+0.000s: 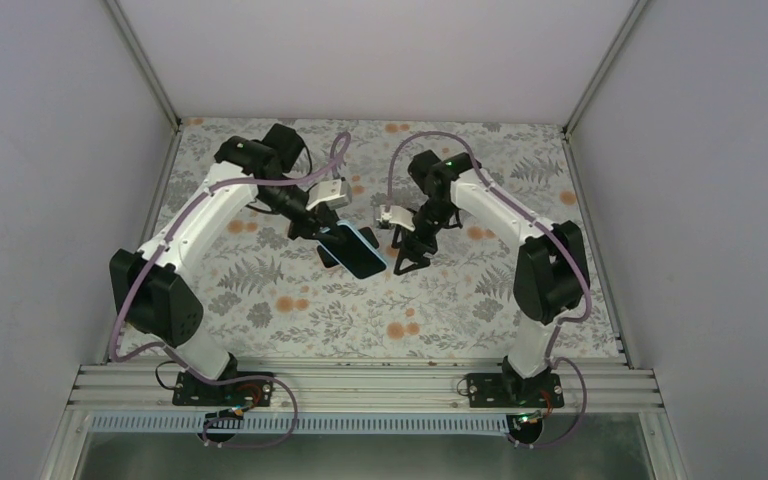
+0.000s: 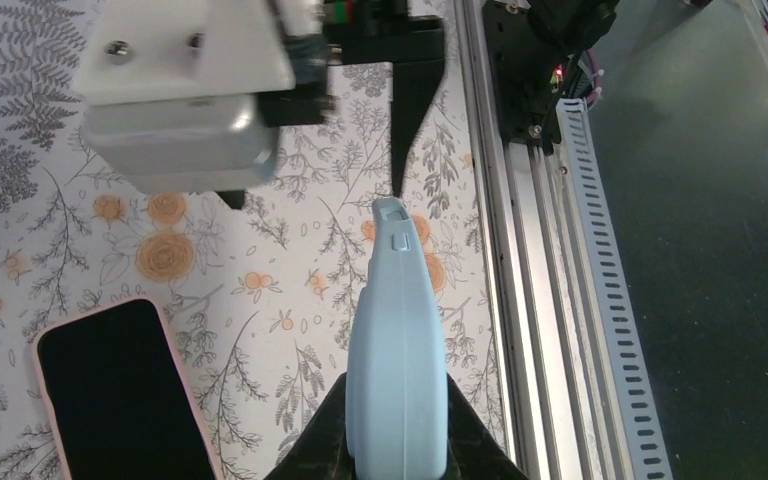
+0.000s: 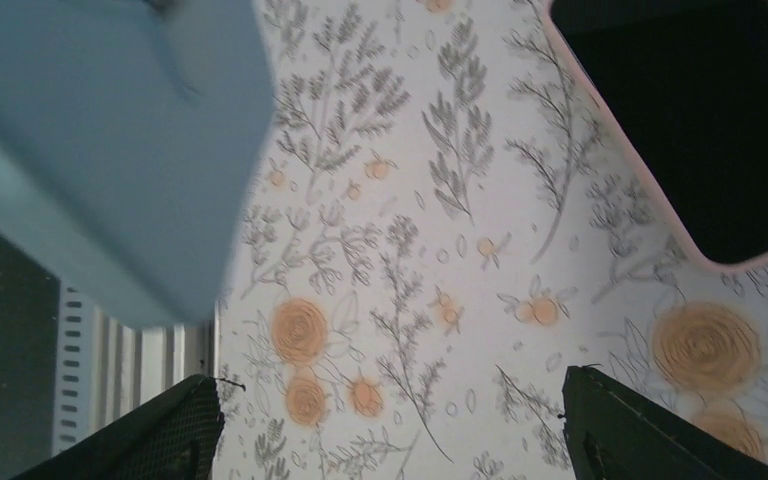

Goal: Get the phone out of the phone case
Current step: Remove the phone case from the phone.

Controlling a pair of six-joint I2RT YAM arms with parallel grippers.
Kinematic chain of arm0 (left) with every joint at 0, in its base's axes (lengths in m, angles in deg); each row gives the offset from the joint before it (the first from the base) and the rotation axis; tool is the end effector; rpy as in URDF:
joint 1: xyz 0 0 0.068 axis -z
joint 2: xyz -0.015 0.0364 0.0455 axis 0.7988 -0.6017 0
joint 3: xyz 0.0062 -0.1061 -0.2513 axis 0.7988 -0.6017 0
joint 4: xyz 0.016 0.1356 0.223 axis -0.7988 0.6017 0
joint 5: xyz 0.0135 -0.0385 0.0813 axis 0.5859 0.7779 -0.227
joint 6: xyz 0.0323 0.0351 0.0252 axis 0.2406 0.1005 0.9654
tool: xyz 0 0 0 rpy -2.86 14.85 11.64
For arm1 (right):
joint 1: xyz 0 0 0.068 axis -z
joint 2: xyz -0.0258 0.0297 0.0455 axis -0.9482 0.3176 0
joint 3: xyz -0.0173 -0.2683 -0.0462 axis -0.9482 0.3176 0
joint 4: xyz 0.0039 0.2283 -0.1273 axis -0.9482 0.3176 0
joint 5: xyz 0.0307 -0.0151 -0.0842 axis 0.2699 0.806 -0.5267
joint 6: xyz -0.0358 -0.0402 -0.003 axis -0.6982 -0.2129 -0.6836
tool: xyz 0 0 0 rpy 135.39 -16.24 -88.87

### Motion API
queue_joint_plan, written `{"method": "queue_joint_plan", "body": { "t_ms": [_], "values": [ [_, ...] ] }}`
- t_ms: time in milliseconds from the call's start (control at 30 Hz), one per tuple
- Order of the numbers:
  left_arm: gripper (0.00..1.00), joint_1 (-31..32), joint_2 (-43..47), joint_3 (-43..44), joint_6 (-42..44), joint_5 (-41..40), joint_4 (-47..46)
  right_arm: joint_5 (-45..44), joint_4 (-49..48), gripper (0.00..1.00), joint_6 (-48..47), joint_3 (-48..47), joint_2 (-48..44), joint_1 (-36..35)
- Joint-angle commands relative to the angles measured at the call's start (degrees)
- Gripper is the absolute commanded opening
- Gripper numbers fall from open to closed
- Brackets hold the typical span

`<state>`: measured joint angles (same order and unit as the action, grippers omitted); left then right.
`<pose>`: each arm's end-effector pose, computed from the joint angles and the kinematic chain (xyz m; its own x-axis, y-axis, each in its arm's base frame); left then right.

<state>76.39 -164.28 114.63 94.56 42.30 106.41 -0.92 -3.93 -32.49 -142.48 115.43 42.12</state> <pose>0.2595 -0.1419 0.3366 -0.2092 0.6617 -0.7200 0.9588 -0.0061 -0.2841 0.2863 0.1848 0.2508 -0.1599 -0.8653 -0.4750 -0.9420 -0.0101 0.3355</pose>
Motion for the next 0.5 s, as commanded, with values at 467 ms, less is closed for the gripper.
{"method": "queue_joint_plan", "body": {
  "t_ms": [467],
  "values": [
    [0.02,-0.3,0.6,1.0,1.1,4.6,-0.1,3.5,-0.6,0.76,1.8,-4.8,4.5,-2.5]
  ]
}}
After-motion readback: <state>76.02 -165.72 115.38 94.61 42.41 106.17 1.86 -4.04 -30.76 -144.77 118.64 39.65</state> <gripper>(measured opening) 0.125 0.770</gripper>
